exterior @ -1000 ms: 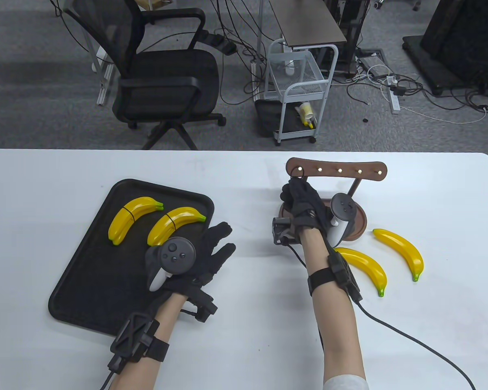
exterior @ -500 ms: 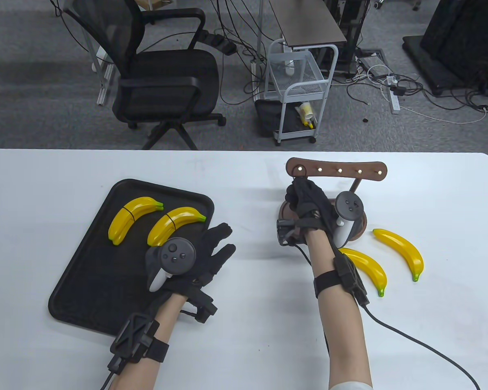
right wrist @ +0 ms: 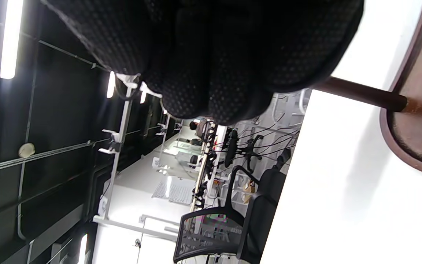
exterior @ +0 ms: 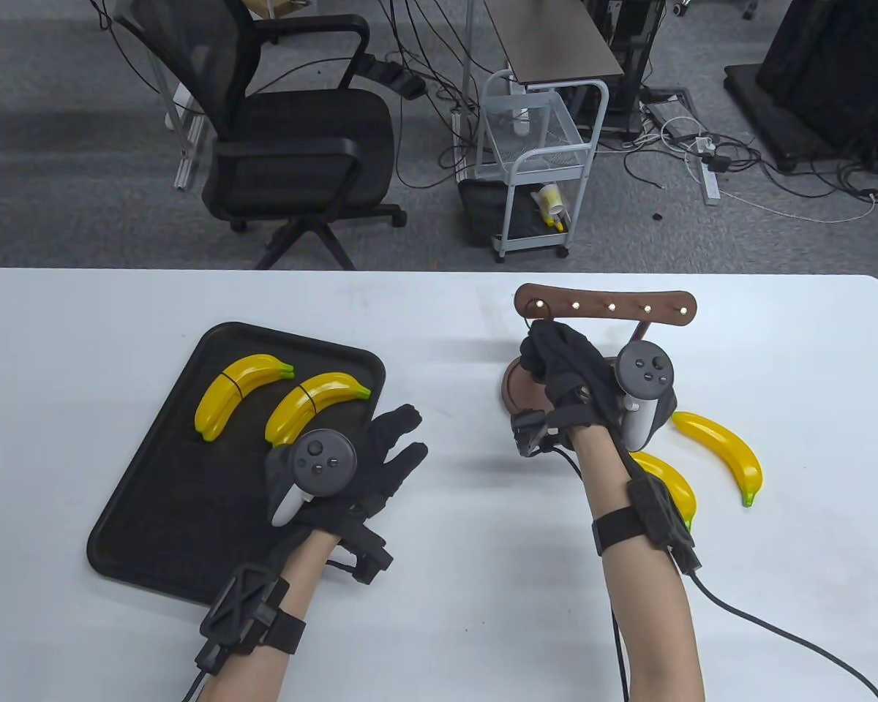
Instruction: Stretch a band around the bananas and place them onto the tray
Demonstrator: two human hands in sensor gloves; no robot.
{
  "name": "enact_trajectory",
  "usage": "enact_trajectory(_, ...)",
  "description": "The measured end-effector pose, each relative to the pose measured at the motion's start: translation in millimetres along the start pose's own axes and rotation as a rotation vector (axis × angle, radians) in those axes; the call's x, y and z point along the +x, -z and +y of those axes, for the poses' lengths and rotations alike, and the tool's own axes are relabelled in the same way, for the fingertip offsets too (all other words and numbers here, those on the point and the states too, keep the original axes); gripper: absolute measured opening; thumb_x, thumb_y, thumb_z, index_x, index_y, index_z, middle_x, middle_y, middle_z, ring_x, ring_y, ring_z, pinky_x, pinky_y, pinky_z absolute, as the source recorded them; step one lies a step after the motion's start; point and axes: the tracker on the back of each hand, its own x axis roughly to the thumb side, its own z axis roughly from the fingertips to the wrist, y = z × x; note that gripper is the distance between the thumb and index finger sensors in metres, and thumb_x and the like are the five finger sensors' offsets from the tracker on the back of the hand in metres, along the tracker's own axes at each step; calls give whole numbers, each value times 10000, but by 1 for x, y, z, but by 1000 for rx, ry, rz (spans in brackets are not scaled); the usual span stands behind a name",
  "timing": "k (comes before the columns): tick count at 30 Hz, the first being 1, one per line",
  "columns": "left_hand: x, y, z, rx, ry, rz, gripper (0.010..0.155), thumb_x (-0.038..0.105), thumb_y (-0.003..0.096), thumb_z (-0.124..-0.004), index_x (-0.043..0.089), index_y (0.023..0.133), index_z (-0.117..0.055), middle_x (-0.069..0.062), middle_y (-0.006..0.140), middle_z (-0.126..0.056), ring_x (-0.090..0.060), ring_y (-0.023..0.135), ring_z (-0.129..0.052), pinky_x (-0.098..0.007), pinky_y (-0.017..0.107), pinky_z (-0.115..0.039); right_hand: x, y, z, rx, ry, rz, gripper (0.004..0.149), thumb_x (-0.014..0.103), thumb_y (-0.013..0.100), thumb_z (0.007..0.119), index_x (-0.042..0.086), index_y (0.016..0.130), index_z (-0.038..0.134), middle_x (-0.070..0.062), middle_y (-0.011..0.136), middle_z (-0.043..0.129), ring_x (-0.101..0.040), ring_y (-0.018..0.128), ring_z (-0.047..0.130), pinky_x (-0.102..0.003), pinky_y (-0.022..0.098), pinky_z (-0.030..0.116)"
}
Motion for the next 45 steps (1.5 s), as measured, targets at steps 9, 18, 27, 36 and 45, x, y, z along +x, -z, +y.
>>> enact_trajectory(9, 0, 0, -2, -6, 8, 2, 576, 480, 616, -702, 255, 1120, -538, -24, 1183, -648, -339, 1077, -719, -507, 809, -596, 12, -35, 0, 123, -80, -158, 382, 330, 582, 732, 89, 865, 822, -89, 745, 950, -313, 595, 987, -501, 435, 817)
enact_trajectory(18, 1, 0, -2, -6, 13, -3, 576, 480, 616, -703, 255, 1120, -538, -24, 1183, -648, -339, 1077, -719, -507, 808, -596, 5, -65, 8, 227, -149, -251, 381, 328, 583, 730, 91, 868, 820, -100, 752, 944, -320, 602, 984, -505, 438, 815)
enact_trajectory(27, 0, 0, -1, 0, 17, -5, 580, 485, 613, -705, 255, 1119, -541, -22, 1183, -650, -338, 1076, -721, -506, 808, -598, 2, -71, 17, 349, -153, -278, 380, 322, 583, 717, 95, 874, 810, -101, 763, 934, -327, 616, 975, -511, 448, 808)
enact_trajectory(36, -1, 0, 0, -10, -10, -17, 603, 509, 600, -711, 258, 1120, -540, -20, 1183, -651, -335, 1078, -722, -504, 810, -600, -5, -74, 28, 460, -153, -278, 380, 321, 584, 714, 99, 879, 805, -99, 770, 930, -332, 625, 969, -517, 454, 803)
enact_trajectory(45, -4, 1, 1, -26, -70, -29, 629, 530, 585, -727, 260, 1121, -540, -18, 1184, -653, -335, 1077, -727, -503, 810, -605, -2, -80, 39, 554, -121, -303, 379, 324, 585, 713, 104, 880, 805, -96, 773, 929, -329, 629, 969, -515, 457, 803)
